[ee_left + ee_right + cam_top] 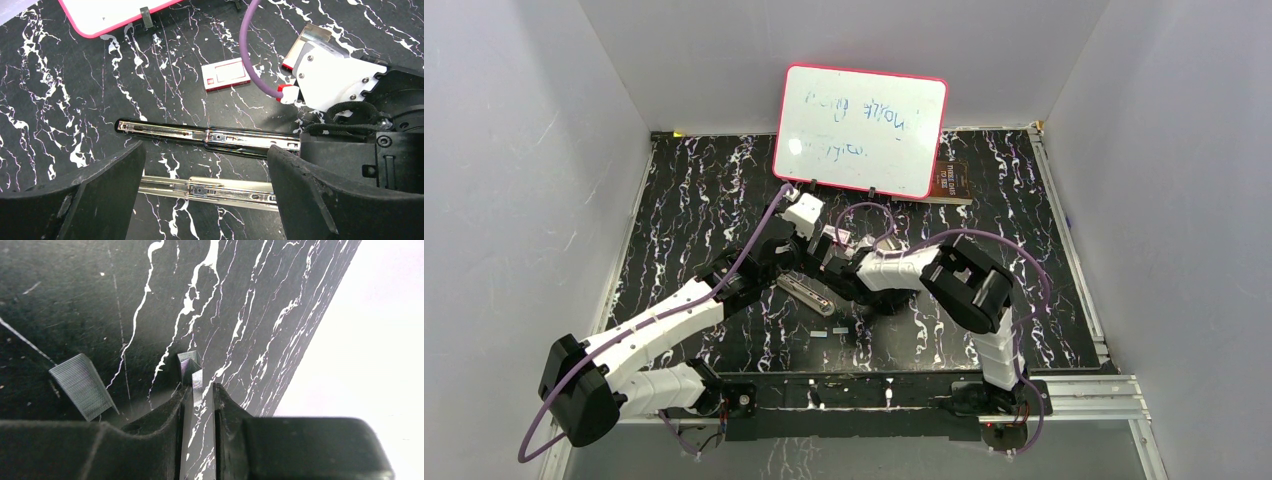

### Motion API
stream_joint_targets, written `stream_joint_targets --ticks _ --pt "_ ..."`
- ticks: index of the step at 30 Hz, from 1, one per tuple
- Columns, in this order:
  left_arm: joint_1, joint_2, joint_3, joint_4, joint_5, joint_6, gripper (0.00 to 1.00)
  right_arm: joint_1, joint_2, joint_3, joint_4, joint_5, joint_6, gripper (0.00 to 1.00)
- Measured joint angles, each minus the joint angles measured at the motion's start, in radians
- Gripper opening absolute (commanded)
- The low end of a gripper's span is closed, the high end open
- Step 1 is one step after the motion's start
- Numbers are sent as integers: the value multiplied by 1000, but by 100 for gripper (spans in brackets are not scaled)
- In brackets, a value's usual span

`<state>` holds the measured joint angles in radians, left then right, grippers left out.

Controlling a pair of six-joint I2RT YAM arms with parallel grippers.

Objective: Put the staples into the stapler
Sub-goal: Adjust the staple at the center of the board.

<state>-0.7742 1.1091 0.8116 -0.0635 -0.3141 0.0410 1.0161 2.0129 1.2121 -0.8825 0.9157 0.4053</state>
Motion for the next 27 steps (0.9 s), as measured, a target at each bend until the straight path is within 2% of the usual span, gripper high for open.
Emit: stream_joint_targets --ticks 16,27 --pt "0 0 0 3 0 0 91 41 18 28 -47 4 36 36" --pt "1 0 0 2 -1 1 91 41 -48 28 10 -75 70 42"
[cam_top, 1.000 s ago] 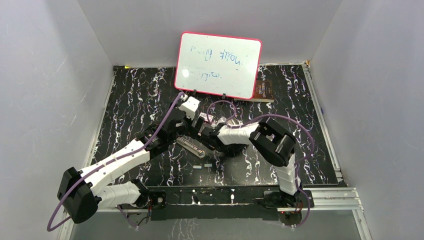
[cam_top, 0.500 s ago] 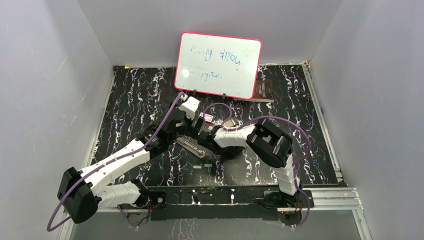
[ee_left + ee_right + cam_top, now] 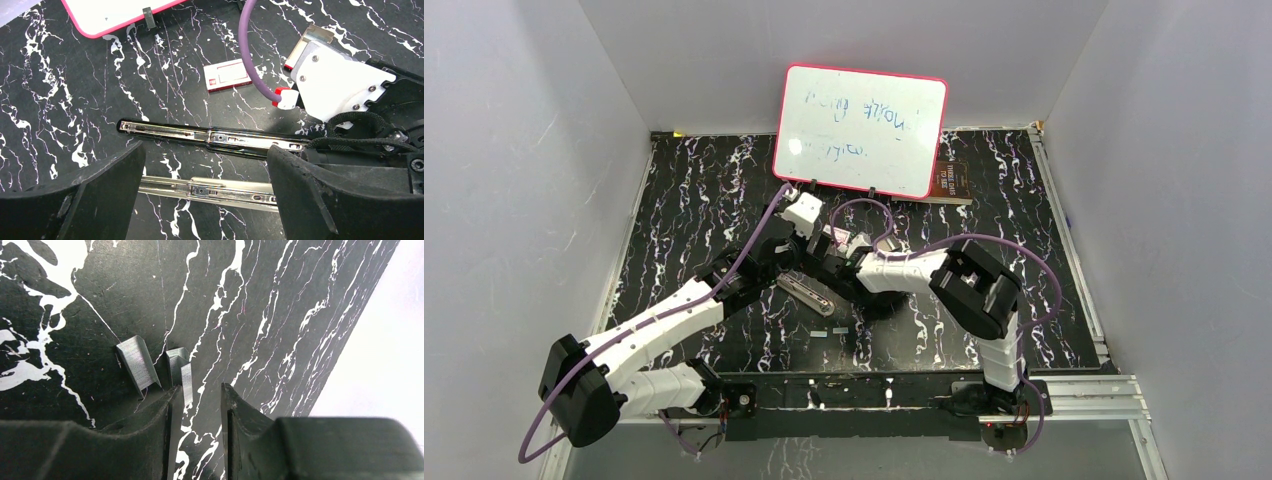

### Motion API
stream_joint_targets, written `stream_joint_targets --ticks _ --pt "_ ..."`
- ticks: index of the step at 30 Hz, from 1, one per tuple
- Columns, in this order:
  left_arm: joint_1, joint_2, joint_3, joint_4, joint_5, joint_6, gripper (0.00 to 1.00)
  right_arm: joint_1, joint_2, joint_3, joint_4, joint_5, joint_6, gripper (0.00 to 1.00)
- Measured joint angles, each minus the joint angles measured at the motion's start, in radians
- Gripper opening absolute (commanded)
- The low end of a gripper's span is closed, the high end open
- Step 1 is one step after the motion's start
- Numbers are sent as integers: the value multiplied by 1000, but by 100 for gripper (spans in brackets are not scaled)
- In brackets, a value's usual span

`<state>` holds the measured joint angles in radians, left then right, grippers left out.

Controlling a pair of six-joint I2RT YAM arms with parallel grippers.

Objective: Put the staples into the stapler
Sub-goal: Adjust the staple at the center of the board.

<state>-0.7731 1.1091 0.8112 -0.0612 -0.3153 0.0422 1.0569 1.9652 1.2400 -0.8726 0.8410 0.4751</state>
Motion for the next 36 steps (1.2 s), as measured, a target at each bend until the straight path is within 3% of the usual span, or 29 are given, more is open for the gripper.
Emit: stream_joint_targets --ticks 25,30,36 --pt "3 3 0 0 9 -2 91 -43 -163 -42 41 -64 18 43" --pt "3 3 0 0 9 -2 91 -123 -254 -120 114 -169 2 43" --pt "3 7 0 0 12 -2 91 -279 -452 -247 277 -404 -31 45"
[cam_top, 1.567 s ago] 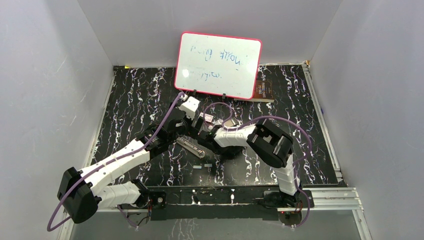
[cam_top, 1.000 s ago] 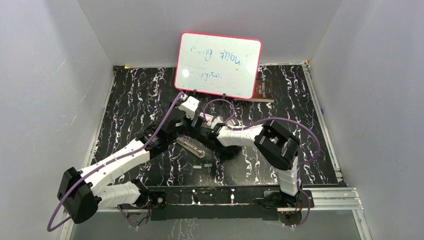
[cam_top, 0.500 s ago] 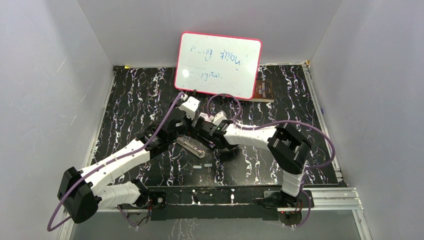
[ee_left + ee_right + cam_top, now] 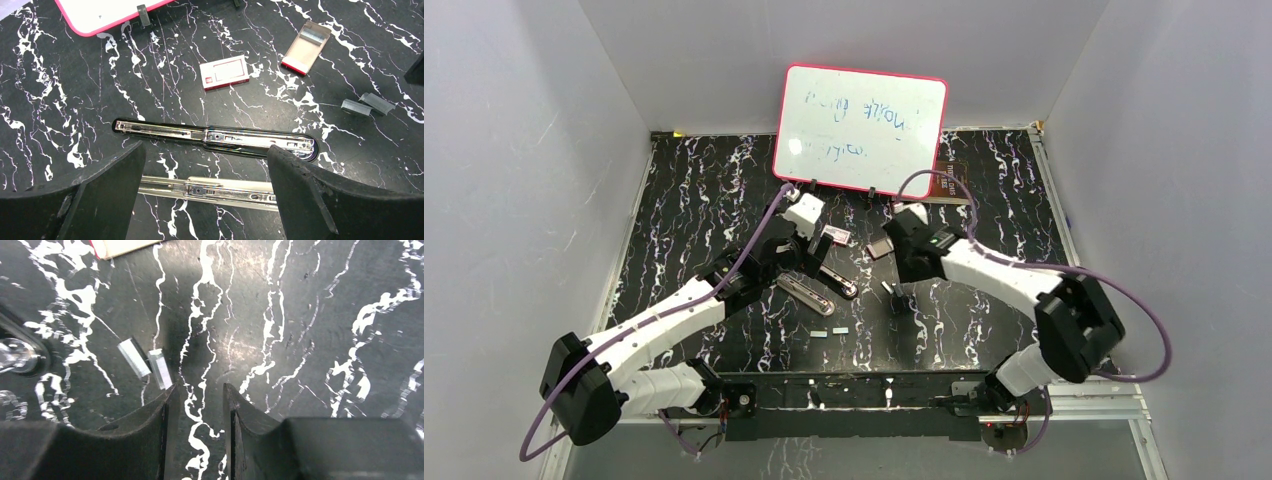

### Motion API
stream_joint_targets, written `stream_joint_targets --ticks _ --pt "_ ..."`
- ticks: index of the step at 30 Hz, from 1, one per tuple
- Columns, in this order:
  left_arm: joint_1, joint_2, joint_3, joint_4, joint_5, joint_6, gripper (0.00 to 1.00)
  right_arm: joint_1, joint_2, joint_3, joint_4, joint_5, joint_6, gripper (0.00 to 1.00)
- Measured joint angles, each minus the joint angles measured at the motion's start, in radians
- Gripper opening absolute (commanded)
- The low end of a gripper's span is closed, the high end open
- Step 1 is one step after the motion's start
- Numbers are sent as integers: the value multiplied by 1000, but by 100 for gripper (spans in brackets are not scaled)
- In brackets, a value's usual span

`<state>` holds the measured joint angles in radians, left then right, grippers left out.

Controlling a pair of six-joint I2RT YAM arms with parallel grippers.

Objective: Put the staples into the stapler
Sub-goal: Adjust the staple at the center of the board.

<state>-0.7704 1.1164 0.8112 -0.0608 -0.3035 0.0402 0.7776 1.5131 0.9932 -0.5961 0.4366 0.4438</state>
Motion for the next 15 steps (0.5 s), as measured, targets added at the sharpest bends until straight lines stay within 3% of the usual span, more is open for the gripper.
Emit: stream_joint_targets --ticks 8,15 --pt "0 8 0 0 5 -1 91 -230 -123 -173 237 -416 -14 48" --pt "0 9 0 -1 8 -8 91 -274 -59 -213 342 -637 -14 48"
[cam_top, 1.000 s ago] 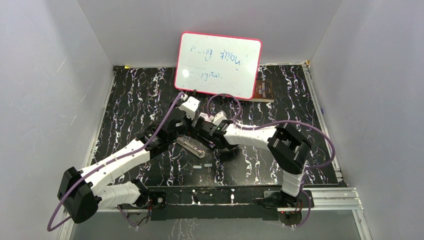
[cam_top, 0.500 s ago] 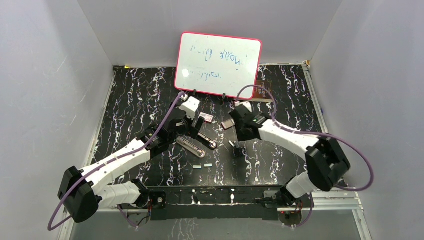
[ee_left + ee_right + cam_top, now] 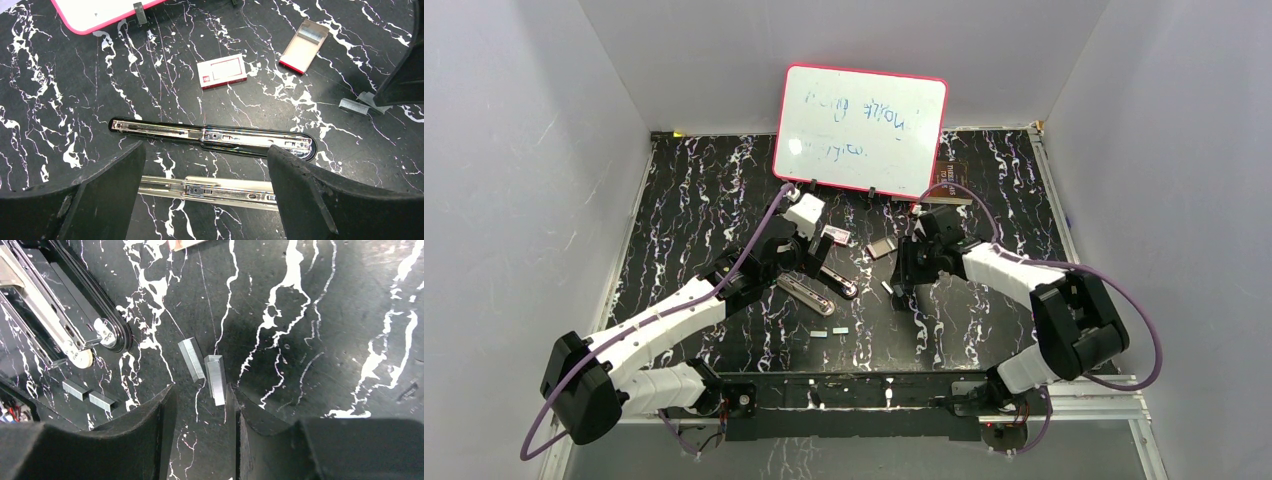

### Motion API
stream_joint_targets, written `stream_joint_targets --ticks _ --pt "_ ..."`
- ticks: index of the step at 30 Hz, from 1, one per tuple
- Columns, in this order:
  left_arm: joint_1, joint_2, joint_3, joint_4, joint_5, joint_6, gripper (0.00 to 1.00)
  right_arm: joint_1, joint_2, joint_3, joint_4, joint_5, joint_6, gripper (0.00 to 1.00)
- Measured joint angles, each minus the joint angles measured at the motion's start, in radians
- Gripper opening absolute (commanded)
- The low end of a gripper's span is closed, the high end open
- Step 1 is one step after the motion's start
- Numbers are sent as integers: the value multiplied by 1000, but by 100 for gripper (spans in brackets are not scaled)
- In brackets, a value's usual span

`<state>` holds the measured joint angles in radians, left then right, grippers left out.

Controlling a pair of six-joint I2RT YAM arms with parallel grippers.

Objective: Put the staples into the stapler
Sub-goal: Adjust the staple at the center of the board.

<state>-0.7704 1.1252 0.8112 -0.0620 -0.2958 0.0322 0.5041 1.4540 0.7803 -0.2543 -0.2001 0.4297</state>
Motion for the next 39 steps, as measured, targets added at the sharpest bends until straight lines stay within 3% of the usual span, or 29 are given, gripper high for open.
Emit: stream_joint_targets --ticks 10,22,27,39 --pt "0 0 0 -6 0 -8 91 0 79 3 10 32 -13 45" --pt "0 0 0 -6 1 -8 91 0 68 14 -34 161 -13 30" --pt "0 0 0 -6 1 -8 91 0 57 14 -45 201 -11 28" --pt "0 0 0 -6 1 -8 91 0 18 8 -42 205 -6 17"
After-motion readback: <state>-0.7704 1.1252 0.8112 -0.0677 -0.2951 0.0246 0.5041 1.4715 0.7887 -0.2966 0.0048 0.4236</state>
